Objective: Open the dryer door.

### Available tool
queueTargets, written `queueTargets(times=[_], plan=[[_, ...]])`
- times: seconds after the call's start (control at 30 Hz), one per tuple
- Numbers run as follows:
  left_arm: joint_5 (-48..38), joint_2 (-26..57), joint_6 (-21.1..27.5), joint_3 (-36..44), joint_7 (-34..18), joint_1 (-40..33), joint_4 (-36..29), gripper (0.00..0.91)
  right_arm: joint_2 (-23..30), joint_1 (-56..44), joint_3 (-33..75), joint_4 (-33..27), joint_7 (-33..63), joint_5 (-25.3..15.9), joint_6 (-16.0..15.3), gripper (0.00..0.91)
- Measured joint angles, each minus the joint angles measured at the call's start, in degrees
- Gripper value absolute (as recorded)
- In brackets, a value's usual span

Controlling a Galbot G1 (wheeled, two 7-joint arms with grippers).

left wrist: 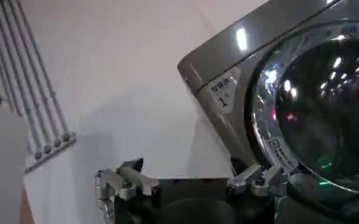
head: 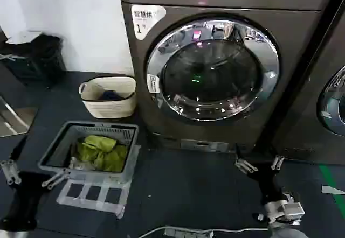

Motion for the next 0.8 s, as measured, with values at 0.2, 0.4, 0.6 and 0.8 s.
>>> queueTargets(times=[0.2, 0.4, 0.6, 0.8], plan=[[0.22, 0.07, 1.13, 0.01, -0.32, 0.16, -0.72, 0.907, -2.14, 2.83, 2.48, -1.53, -6.13, 5.64, -4.89, 0.907], [0.22, 0.14, 3.29, 0.02, -0.17, 0.27, -1.74, 0.907, -5.70, 8.69, 3.63, -4.63, -11.85, 10.37, -8.11, 0.907], [0.23, 0.69, 4.02, 0.03, -0.08, 0.53, -2.34, 0.907, -9.02, 14.27, 1.49, -8.37, -14.90, 11.69, -8.46, 0.907], [0.23, 0.79, 5.18, 0.08, 0.12, 0.59, -2.82, 0.907, -11.25, 19.06, -2.25, -11.30, -16.19, 10.99, -8.64, 0.907]])
